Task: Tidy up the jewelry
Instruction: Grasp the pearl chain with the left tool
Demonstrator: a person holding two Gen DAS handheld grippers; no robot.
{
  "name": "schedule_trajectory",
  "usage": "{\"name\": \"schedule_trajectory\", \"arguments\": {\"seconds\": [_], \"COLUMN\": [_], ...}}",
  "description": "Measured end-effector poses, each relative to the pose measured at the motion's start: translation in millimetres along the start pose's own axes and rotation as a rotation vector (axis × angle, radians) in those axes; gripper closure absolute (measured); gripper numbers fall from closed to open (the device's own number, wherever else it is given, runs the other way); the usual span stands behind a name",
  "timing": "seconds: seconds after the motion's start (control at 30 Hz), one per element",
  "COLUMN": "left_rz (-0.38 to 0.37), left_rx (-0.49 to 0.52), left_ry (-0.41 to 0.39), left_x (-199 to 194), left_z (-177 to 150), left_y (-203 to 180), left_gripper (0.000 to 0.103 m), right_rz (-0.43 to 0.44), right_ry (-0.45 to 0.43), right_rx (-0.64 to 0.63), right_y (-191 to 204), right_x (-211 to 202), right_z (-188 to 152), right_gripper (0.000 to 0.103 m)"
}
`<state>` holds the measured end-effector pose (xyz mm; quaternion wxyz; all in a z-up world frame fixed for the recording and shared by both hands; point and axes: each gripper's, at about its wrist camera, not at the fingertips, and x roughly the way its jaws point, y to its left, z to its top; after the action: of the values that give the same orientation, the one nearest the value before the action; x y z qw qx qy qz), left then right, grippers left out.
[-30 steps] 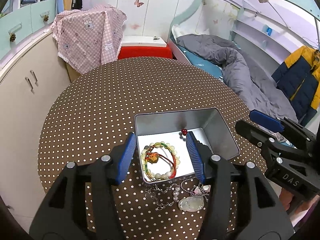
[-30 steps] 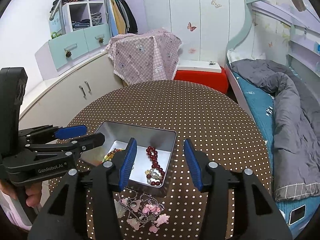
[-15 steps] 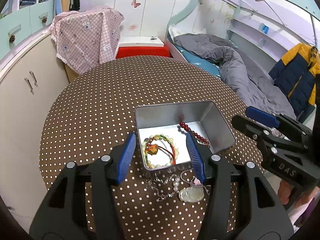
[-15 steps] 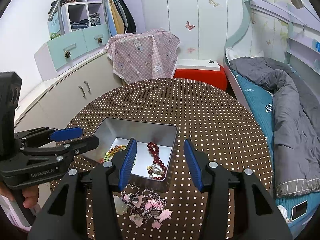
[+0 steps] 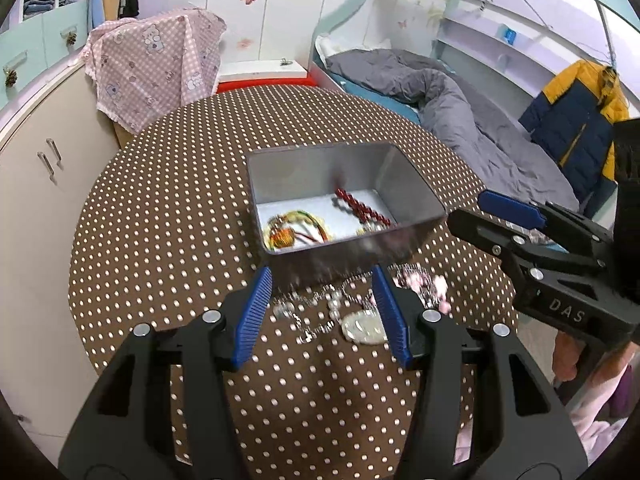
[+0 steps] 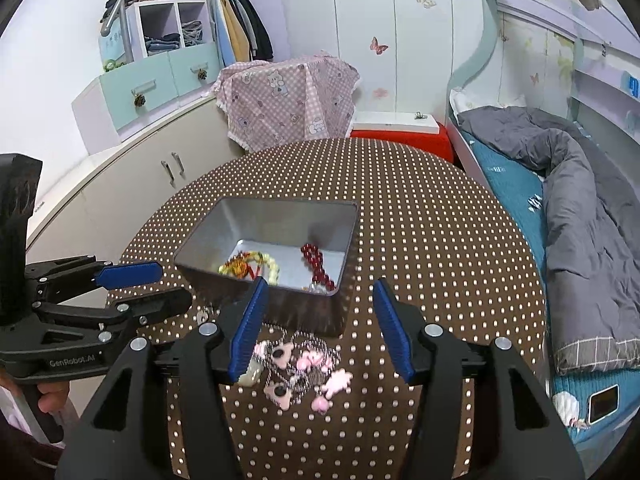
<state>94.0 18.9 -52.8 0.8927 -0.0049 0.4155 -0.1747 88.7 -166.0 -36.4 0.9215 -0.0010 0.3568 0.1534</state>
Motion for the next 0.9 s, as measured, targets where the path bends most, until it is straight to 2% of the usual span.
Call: {"name": "schedule_trajectory", "arguments": {"seconds": [0.27,0.33,0.4,0.67,0.9], "left_rz": [-0.034,-0.038,-0.044,-0.004,0.068], "left_rx": [0.032,0.03,0.033,0.024,0.048], "left_ry": [0.056,0.076,0.1,0.139,0.143], "left_x": [17.9,25.4,34.4,60.3,62.3], "left_z": [-14.8,-17.0,-18.4,-16.0,-19.0], "left_y": [-7.8,-9.1,-10.8,-13.0,-13.6], "left_gripper": [0.051,0.062,0.068,0.077,0.093], "right_rz": [0.008,0.01,0.01,0.014,0.029], "right_ry": [0.049,0.057,0.068,0.098,0.106], "right_rx": [0.026,0.034,0.042,0.052,0.037], "right_y": [-2.8,-3.8,-5.2,-6.5,-2.8], "right_x": [8.3,9.8,11.6,16.5,15.9], "right_z": [-15.8,-18.5,-21.1,-31.0,-36.2], "right_gripper": [0.051,0.051,0.051,0.051,0.051]}}
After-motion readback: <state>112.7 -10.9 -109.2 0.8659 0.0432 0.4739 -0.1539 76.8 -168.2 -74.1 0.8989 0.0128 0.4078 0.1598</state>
